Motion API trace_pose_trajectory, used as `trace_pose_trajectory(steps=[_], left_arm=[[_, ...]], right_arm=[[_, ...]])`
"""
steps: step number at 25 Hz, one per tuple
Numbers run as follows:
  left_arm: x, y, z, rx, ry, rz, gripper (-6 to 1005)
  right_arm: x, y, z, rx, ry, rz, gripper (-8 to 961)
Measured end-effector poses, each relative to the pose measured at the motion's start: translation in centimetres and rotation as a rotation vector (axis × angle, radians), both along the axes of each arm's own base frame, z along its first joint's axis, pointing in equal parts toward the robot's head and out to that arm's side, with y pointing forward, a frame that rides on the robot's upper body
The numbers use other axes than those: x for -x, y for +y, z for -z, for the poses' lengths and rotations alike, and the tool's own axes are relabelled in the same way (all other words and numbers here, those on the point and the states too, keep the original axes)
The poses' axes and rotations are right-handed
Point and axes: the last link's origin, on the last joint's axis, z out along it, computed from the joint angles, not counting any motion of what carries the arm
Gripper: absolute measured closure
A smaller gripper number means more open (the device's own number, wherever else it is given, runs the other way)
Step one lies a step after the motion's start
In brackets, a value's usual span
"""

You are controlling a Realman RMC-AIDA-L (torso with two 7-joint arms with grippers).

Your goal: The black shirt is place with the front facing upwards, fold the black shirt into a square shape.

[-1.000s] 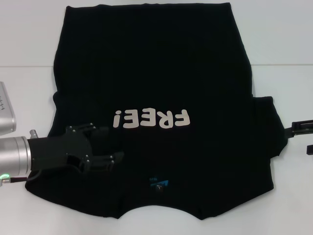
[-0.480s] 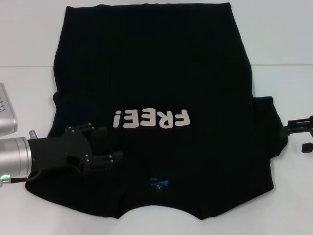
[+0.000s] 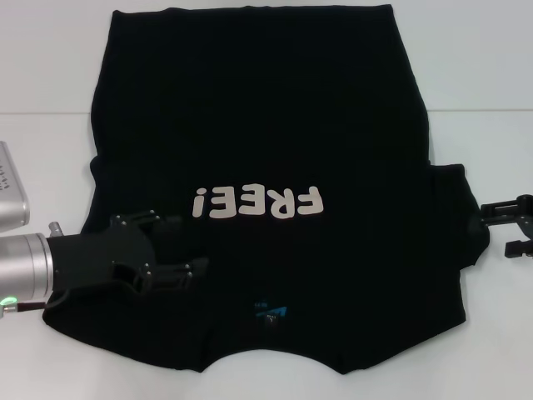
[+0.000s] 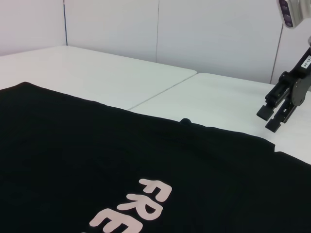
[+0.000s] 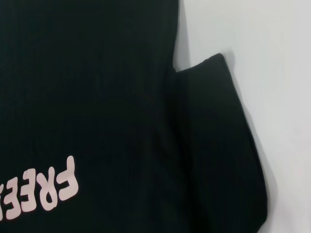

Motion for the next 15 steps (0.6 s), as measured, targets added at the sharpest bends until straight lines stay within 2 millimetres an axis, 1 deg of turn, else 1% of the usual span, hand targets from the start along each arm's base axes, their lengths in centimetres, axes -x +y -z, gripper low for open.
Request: trace_pose_trajectory(steps=[15], left_arm=[[0.16,0.04,0.24,-0.003,0.000,-0.013,166]], right_arm=[[0.10,0.26,0.51,-0.003,-0.011,-0.007,72]])
